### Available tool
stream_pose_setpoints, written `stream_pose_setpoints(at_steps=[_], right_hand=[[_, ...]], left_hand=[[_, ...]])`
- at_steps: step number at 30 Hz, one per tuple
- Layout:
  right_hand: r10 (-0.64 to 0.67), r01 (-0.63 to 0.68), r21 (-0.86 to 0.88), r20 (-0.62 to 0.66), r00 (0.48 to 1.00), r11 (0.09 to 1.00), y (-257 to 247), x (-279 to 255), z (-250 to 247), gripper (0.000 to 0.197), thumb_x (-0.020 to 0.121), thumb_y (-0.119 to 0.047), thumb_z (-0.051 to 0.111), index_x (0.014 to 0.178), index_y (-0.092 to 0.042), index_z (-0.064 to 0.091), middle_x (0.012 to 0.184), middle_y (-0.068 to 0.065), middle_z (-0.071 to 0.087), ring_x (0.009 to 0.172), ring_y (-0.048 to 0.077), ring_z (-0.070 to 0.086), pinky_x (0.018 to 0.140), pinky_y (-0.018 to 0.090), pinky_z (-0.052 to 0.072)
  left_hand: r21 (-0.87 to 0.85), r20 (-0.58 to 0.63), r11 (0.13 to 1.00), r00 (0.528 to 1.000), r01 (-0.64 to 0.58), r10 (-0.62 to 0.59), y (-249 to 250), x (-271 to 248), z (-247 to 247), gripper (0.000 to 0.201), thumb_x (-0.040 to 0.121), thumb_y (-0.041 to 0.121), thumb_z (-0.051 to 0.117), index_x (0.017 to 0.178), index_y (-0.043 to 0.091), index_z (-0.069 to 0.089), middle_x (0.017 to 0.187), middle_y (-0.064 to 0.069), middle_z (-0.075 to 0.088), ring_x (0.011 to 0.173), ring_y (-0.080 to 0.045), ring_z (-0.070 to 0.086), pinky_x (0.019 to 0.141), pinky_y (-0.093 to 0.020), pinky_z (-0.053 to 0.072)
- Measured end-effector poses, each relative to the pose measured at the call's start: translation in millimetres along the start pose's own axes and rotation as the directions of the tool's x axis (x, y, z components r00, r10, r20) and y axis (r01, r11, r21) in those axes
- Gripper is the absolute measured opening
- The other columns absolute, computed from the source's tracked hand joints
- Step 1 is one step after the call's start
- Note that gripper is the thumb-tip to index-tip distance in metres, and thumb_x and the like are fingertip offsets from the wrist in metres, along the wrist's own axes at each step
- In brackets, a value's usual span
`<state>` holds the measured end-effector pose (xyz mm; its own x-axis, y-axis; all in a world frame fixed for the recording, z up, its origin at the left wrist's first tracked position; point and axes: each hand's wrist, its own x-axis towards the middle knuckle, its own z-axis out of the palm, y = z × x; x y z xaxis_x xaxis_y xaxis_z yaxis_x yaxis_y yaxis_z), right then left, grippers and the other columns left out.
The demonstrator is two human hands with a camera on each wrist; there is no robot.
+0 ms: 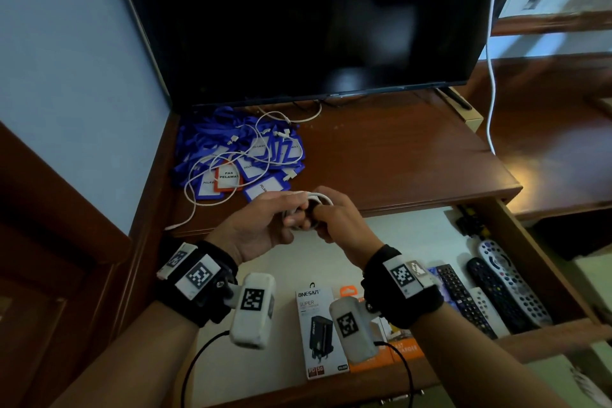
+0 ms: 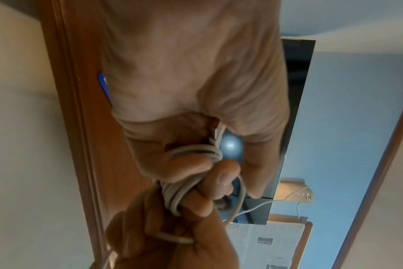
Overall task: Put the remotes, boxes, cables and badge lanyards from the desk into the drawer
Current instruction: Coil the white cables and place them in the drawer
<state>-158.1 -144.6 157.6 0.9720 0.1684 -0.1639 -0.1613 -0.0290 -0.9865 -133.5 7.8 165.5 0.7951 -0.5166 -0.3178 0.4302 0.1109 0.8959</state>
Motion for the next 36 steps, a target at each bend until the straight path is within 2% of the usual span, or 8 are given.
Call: stream_pose_setpoints(at_steps=[7,10,13,17,20,24,33,36], right_hand=[[-0.087,0.081,-0.142,-0.037,0.995,0.987,1.9,11.5,-2.8,0.023,0.088,0.008,0.039,0.088,-0.003,0.060,0.063,-0.003,0.052,0.042,-0.002,0.043,0.043,0.012,0.033],[-0.131,0.117,-0.217,-0.051,0.990,0.969,1.5,13.8,-7.3,0.026,0.085,0.007,0.042,0.076,-0.007,0.061,0.061,-0.007,0.052,0.044,-0.002,0.044,0.048,0.015,0.033],[-0.117,0.098,-0.259,-0.058,0.991,0.961,5.9,16.6,-9.6,0.025,0.086,0.004,0.043,0.073,-0.006,0.062,0.063,-0.004,0.057,0.047,-0.002,0.047,0.048,0.016,0.036],[-0.056,0.024,-0.303,-0.097,0.994,0.953,12.3,22.4,-6.3,0.021,0.088,0.001,0.043,0.085,0.004,0.064,0.071,0.007,0.060,0.053,0.008,0.049,0.048,0.020,0.037],[-0.063,0.019,-0.381,-0.103,0.993,0.924,12.3,23.4,-1.0,0.019,0.090,-0.001,0.046,0.079,-0.007,0.060,0.073,0.004,0.058,0.060,0.014,0.050,0.050,0.017,0.039],[-0.072,0.030,-0.423,-0.085,0.994,0.906,13.5,22.3,4.0,0.012,0.091,-0.007,0.051,0.081,-0.012,0.054,0.069,-0.003,0.053,0.054,0.008,0.045,0.043,0.012,0.033],[-0.018,0.002,-0.390,-0.037,0.999,0.921,22.4,24.2,6.5,0.016,0.094,-0.022,0.055,0.101,-0.008,0.060,0.079,0.000,0.057,0.062,0.011,0.047,0.055,0.023,0.037],[-0.072,0.071,-0.310,0.007,0.997,0.948,23.1,17.7,2.8,0.021,0.091,-0.023,0.063,0.106,-0.009,0.058,0.079,-0.006,0.056,0.061,-0.002,0.052,0.055,0.013,0.040]], left_hand=[[0.083,-0.131,0.996,0.990,-0.038,0.049,-3.1,6.6,0.1,0.026,0.077,0.039,0.064,0.080,0.013,0.064,0.060,-0.001,0.055,0.064,-0.012,0.053,0.048,-0.018,0.037],[0.304,-0.269,0.949,0.948,-0.084,0.170,-10.1,11.3,-6.0,0.033,0.073,0.048,0.073,0.094,0.023,0.069,0.091,-0.004,0.068,0.087,-0.017,0.062,0.073,-0.031,0.052],[0.568,-0.269,0.814,0.907,-0.123,0.324,-12.1,10.1,-12.4,0.039,0.077,0.051,0.071,0.112,0.036,0.064,0.119,0.006,0.062,0.110,-0.011,0.059,0.093,-0.035,0.052],[0.838,-0.140,0.529,0.885,-0.133,0.445,-16.0,8.9,-11.9,0.050,0.084,0.037,0.068,0.130,0.019,0.059,0.122,0.002,0.064,0.107,-0.008,0.060,0.094,-0.032,0.052],[0.892,-0.132,0.445,0.892,-0.084,0.432,-14.7,7.9,-12.4,0.046,0.087,0.034,0.066,0.130,0.016,0.059,0.118,-0.002,0.067,0.101,-0.009,0.063,0.090,-0.029,0.053],[0.851,-0.162,0.516,0.884,-0.100,0.439,-10.3,4.4,-12.1,0.029,0.088,0.025,0.066,0.117,0.017,0.068,0.102,0.000,0.073,0.089,-0.005,0.066,0.082,-0.027,0.056],[0.691,-0.276,0.711,0.862,-0.129,0.425,-19.9,1.2,-12.9,0.025,0.086,0.013,0.069,0.110,0.014,0.071,0.096,-0.004,0.072,0.085,-0.011,0.068,0.072,-0.031,0.060],[0.622,-0.311,0.777,0.879,-0.100,0.362,-16.8,0.5,-19.9,0.028,0.085,0.014,0.069,0.112,0.012,0.070,0.099,-0.005,0.072,0.086,-0.012,0.069,0.072,-0.031,0.060]])
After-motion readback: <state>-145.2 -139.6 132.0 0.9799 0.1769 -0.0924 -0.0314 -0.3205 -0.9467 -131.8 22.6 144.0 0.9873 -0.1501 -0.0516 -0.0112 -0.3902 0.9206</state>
